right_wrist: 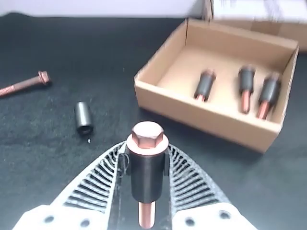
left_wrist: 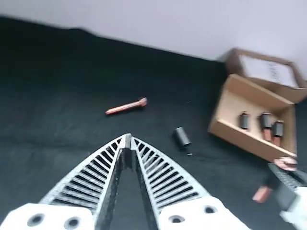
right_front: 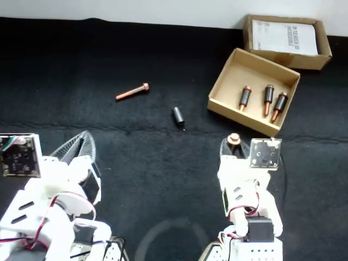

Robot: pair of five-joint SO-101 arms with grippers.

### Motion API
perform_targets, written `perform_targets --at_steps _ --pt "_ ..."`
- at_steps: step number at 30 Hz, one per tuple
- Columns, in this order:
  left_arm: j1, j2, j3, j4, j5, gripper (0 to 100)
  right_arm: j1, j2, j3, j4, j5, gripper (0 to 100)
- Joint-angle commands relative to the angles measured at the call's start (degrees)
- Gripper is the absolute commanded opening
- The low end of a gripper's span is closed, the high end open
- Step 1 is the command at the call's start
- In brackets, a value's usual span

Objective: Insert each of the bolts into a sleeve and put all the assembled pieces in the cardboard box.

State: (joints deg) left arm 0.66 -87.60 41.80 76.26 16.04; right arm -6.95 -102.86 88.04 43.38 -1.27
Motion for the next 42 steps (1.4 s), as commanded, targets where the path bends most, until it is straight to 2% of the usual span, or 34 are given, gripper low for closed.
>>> perform_targets --at_steps 1,5,10,23,34,42 --pt "-4.6 -5.0 9.8 0.2 -0.3 1 2.2 -0.7 -5.9 0.0 2.5 0.7" --pt "-6.4 -13.1 23.1 -0.1 -0.3 1 5.1 -0.7 -9.0 0.2 4.4 0.7" --pt "-10.9 -16.4 32.0 -8.4 -0.3 1 8.1 2.7 -13.8 0.2 8.0 0.7" --pt "-11.4 -16.1 55.3 -28.2 0.2 1 12.5 31.5 -34.4 0.0 8.5 0.7" --pt "-11.4 -15.8 55.3 -27.2 -0.2 1 12.5 58.7 -51.5 0.0 7.8 0.7" --pt "-11.6 -15.8 55.3 -27.2 -0.2 1 12.7 82.1 -67.3 0.0 -1.9 0.7"
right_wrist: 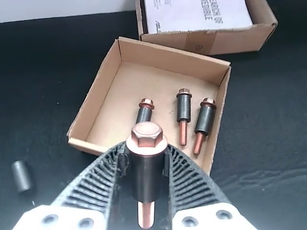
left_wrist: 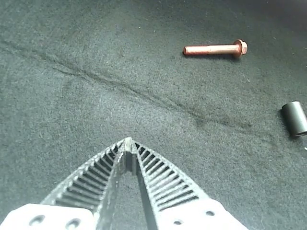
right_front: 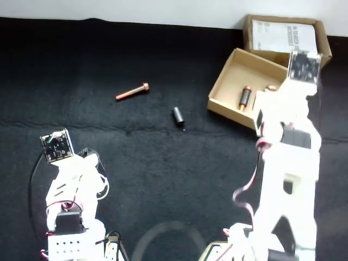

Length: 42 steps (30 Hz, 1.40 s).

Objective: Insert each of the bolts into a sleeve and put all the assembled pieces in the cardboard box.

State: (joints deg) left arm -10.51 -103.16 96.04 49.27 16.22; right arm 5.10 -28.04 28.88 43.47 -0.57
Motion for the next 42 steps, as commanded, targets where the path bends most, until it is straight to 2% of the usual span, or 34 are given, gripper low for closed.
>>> perform_targets --at_steps 1,22,32,34,39,42 --pt "-0.4 -0.2 1.1 -0.2 -0.4 1 0.7 10.7 -10.3 -0.1 -3.2 0.7" --pt "-0.4 0.0 1.1 -0.2 -0.4 1 0.7 59.5 -50.4 0.0 -5.1 0.7" --pt "-0.4 0.0 1.1 -0.2 -0.4 1 1.4 73.8 -66.2 1.1 -5.1 1.2" --pt "-0.4 0.0 1.1 -0.2 -0.4 1 0.7 74.0 -67.5 5.8 -4.7 6.0" --pt "-0.4 0.0 1.1 0.0 -0.4 1 -0.7 74.0 -70.6 20.1 -4.7 27.3" --pt "-0.4 0.0 1.1 0.1 -0.4 1 -1.3 73.9 -74.0 27.3 -4.7 28.9"
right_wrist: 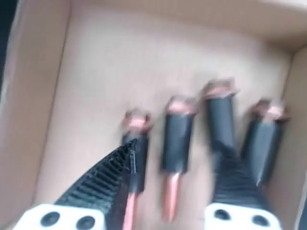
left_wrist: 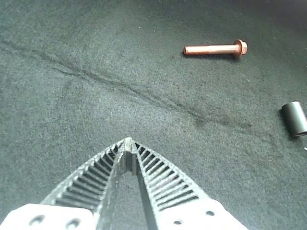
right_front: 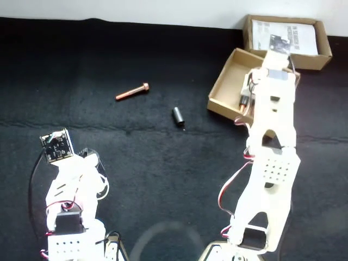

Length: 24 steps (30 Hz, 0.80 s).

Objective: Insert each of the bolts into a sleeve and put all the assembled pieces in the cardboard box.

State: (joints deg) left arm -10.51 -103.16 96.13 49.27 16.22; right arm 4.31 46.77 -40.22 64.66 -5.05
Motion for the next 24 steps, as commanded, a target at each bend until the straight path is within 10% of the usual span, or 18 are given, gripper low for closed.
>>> perform_targets --at_steps 1,8,24 --pt "-0.4 0.0 1.0 0.1 -0.4 1 -0.8 -0.9 -6.5 9.5 -0.2 28.9" --pt "-0.4 0.0 1.0 0.1 -0.4 1 -7.3 -0.7 -21.8 35.6 5.4 28.9" --pt "-0.4 0.0 1.0 -0.1 -0.4 1 -24.0 -0.1 -22.2 30.5 14.9 28.9"
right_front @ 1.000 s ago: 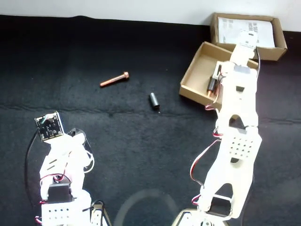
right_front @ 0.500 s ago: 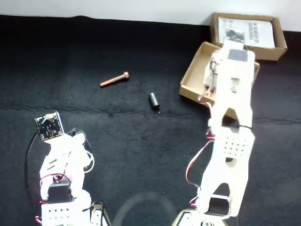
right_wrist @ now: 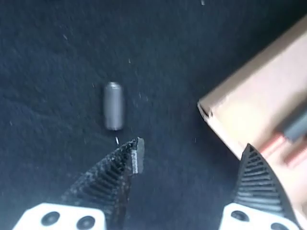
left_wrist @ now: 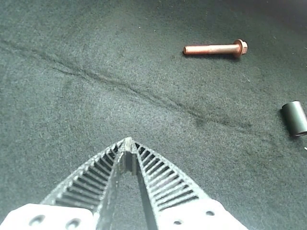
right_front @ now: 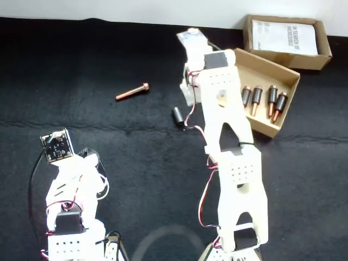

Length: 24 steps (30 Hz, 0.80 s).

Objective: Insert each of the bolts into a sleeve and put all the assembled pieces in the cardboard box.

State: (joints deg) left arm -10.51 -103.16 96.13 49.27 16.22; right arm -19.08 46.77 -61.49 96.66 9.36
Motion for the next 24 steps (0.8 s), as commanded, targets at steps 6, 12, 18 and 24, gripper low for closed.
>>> perform_targets --at_steps 6,12,18,24 --pt "-0.5 0.0 1.0 -0.2 -0.4 1 -3.8 5.4 -0.9 -2.4 0.4 28.9" --pt "-0.5 0.0 1.0 -0.2 -0.4 1 -7.6 7.9 -1.0 -4.9 0.4 28.9" --pt "-0.5 0.0 1.0 -0.2 -0.4 1 -8.7 8.3 -0.3 -8.3 0.4 28.9" --pt "-0.5 0.0 1.0 -0.3 -0.4 1 -8.7 13.8 -0.7 -10.8 0.4 28.9"
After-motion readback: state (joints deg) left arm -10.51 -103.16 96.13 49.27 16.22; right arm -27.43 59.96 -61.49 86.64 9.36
